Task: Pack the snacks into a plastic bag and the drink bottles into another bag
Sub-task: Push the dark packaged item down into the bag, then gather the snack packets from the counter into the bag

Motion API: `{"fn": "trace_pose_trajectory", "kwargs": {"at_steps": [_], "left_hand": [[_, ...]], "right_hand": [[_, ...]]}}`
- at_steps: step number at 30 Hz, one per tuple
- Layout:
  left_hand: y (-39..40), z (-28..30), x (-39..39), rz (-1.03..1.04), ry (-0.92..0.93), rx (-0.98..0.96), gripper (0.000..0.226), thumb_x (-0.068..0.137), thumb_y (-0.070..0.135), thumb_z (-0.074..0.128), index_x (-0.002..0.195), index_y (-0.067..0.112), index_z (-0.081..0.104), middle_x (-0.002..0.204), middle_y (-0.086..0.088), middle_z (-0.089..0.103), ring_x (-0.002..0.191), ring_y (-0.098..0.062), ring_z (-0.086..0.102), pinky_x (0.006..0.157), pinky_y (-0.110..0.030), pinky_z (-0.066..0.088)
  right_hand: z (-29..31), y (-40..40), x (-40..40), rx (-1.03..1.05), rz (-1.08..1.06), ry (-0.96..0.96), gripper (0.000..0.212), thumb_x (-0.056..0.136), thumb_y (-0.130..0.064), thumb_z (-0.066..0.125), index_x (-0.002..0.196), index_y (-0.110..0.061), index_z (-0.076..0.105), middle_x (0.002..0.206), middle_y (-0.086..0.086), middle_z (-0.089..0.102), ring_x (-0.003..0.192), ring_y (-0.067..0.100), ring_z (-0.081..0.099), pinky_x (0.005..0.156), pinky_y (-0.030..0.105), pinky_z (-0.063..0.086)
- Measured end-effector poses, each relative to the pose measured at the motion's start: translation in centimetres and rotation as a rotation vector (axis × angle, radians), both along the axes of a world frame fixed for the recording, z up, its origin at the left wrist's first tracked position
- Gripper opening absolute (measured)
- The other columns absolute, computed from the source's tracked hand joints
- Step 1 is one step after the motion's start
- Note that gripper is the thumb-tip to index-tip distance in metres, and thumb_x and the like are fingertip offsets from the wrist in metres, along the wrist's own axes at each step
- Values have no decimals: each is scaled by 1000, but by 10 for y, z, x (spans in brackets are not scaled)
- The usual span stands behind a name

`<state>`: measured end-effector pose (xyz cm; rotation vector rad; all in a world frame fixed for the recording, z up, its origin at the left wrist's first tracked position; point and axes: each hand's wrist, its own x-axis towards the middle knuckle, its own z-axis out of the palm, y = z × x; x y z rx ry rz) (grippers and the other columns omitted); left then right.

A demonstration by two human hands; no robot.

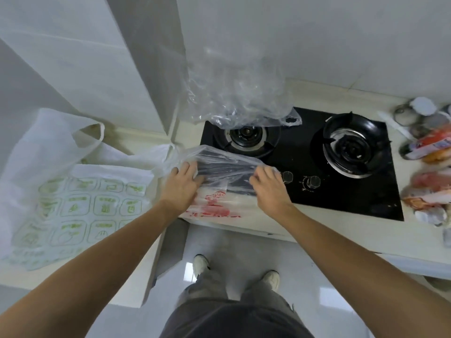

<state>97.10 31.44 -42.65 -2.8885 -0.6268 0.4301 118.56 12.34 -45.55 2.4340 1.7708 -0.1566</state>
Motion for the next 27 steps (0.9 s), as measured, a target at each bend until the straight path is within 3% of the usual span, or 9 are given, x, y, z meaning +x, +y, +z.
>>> {"fn": "trace_pose_trajectory", "kwargs": {"at_steps": [2, 4, 8, 11, 14, 17, 20, 23, 27], "left_hand": [[2, -6, 0, -129, -44, -16, 51, 82, 33, 75, 129, 22, 58, 138, -10, 44, 119, -29, 44, 94, -40, 42], [8, -13, 0, -179, -15, -69, 55, 84, 34, 72, 135, 25, 55, 140, -4, 45, 123, -26, 44, 98, -38, 40], [25, -25, 0, -44, 120, -124, 75, 85, 62, 65, 147, 29, 39, 154, -6, 35, 143, -28, 32, 120, -43, 28], [36, -33, 1, 40, 144, -122, 98, 69, 81, 63, 145, 33, 24, 145, -7, 39, 136, -29, 38, 119, -45, 28], [38, -33, 5, 39, 151, -124, 102, 64, 82, 65, 143, 33, 23, 142, -6, 41, 134, -28, 40, 116, -45, 32], [34, -24, 10, -32, 134, -109, 99, 71, 79, 64, 147, 28, 25, 148, -7, 36, 136, -28, 37, 112, -45, 36], [29, -8, 14, -120, 37, -111, 83, 80, 71, 62, 144, 26, 35, 144, -3, 43, 127, -26, 41, 103, -42, 40], [19, 8, 18, -160, -46, -124, 70, 86, 71, 51, 137, 24, 45, 133, -2, 50, 119, -24, 45, 97, -40, 43], [-1, 28, 33, -176, -141, -162, 68, 89, 73, 33, 133, 25, 52, 127, -1, 54, 116, -23, 47, 94, -41, 44]], "right_hand": [[-2, 3, -2, 3, 26, 20, 41, 77, -10, 77, 117, -12, 67, 119, 8, 55, 115, 31, 51, 94, 45, 45], [-4, 9, 0, -56, 18, 46, 46, 85, -25, 77, 128, -16, 63, 129, 6, 55, 124, 29, 50, 100, 46, 44], [-9, 16, 5, -238, -65, 112, 78, 86, -45, 77, 151, -19, 43, 152, 6, 41, 144, 29, 36, 116, 50, 36], [-12, 19, 8, -255, -89, 146, 104, 77, -55, 83, 159, -18, 30, 161, 7, 27, 148, 31, 28, 121, 47, 31], [-12, 21, 9, -286, -105, 178, 112, 75, -57, 83, 162, -21, 22, 166, 7, 19, 150, 32, 23, 124, 48, 27], [-2, 21, 5, -265, -96, 186, 107, 78, -55, 81, 162, -24, 22, 167, 5, 20, 152, 30, 22, 123, 50, 28], [13, 18, -4, -169, -74, 188, 85, 89, -50, 72, 159, -22, 32, 162, 3, 32, 150, 28, 27, 120, 47, 29], [24, 9, -11, -62, -74, 214, 66, 95, -46, 64, 151, -19, 44, 151, 4, 45, 145, 28, 36, 119, 46, 33], [39, -15, -13, 74, -154, 246, 56, 98, -46, 60, 145, -18, 51, 147, 3, 49, 140, 26, 42, 114, 44, 41]]}}
